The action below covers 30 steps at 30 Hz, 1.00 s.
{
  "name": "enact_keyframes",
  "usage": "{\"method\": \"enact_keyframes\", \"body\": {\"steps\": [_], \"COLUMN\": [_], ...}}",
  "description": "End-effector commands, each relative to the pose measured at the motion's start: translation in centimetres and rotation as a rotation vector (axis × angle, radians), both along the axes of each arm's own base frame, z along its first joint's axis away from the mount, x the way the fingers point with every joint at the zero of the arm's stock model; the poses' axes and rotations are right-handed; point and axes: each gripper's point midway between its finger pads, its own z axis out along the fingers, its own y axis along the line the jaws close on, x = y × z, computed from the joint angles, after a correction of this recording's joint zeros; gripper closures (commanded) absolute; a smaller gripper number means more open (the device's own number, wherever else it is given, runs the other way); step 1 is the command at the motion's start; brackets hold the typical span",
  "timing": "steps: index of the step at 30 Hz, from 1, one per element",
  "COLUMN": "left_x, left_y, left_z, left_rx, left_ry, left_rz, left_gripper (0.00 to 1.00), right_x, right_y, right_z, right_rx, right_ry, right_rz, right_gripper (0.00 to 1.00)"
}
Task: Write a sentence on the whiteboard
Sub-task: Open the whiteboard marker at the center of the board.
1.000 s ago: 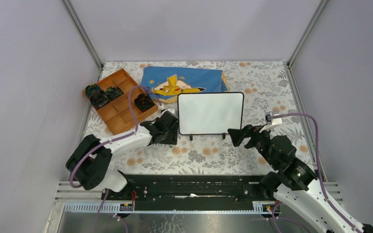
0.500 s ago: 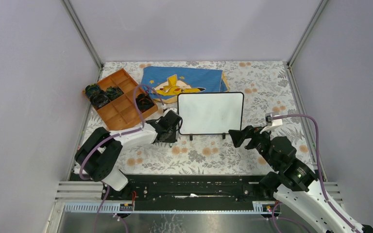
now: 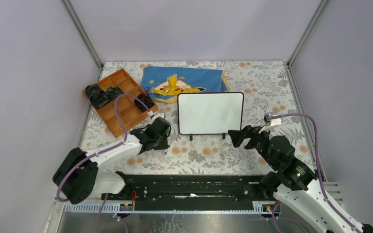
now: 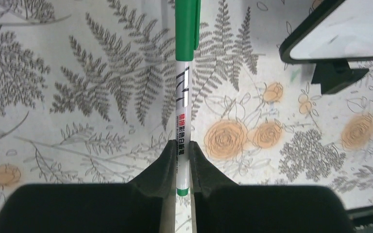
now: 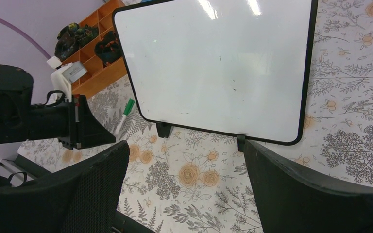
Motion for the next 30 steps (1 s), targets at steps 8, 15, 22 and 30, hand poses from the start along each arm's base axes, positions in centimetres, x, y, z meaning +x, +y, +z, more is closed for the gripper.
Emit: {"method": "enact_keyframes", "body": {"steps": [8, 15, 22, 30], "left_x": [-4.1, -4.5, -3.9, -1.2], "left_y": [0.7, 0.3, 0.5, 0.8], "left_z": [-0.4, -1.4, -1.1, 1.0], "left_rx": [-0.038, -0.029, -0.002, 0.089], "left_ry": [0.125, 0.163, 0.144, 0.096], "left_rz": [-0.002, -0.035, -0.051, -0.127], "left_gripper": [0.89, 0.76, 0.59, 0.42], "right_x": [0.2, 0.2, 0.1, 0.1], "right_y": [0.1, 0.0, -0.3, -0.5], "right_z": [0.8, 0.6, 0.8, 0.7], "right_rx": [0.004, 0.001, 0.004, 0.001], "right_ry": [-0.025, -0.019, -0.021, -0.017], "right_rz": [0.001, -0.006, -0.014, -0.024], "right_gripper": [0.06, 0.06, 0.06, 0.06]}}
